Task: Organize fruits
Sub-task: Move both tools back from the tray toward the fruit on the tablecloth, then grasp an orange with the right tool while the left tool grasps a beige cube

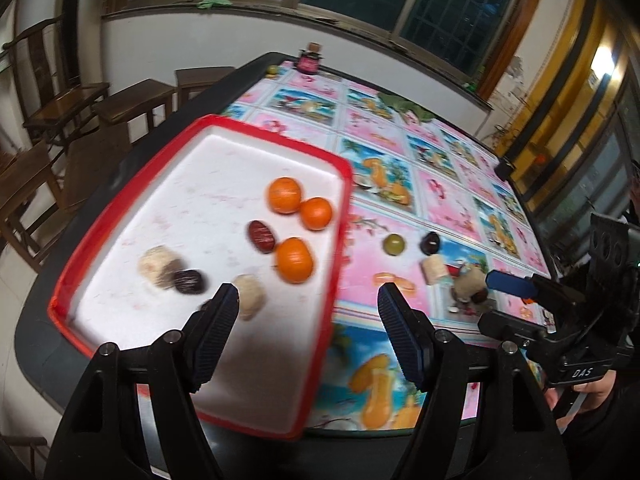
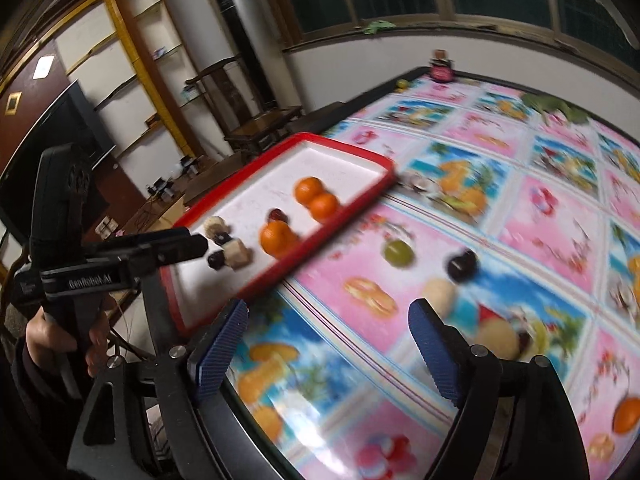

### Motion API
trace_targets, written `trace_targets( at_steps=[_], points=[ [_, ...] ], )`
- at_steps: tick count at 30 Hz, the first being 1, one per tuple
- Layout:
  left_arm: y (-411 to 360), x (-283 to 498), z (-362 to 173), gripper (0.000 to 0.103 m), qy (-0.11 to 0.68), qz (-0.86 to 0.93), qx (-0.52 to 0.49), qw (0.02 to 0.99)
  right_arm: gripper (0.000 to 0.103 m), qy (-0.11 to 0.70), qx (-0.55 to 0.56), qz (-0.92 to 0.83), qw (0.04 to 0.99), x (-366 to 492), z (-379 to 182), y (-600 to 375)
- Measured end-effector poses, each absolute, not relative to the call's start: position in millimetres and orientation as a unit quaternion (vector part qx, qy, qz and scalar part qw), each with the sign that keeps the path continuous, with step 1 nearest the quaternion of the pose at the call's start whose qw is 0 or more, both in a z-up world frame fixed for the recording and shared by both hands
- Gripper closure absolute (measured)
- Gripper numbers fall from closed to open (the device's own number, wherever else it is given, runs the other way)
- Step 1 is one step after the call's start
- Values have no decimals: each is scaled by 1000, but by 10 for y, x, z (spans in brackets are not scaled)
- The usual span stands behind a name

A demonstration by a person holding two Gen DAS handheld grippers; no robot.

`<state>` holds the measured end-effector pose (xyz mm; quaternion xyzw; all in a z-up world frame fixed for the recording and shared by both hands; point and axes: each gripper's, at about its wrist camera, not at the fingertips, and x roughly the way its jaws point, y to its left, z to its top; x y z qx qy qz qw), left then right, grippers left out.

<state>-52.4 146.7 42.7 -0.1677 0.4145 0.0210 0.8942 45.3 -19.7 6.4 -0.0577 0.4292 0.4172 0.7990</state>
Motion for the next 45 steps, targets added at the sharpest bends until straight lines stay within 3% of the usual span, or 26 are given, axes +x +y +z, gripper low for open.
trace_targets(
  at_steps=[30, 45],
  points=[
    [164, 107, 159, 31, 470, -101, -75, 874, 18, 446, 9, 297, 845, 471, -97, -1780],
    [141, 404, 25, 35, 467, -76, -83, 877, 24, 448, -6, 173, 877, 771, -145, -2360]
  ],
)
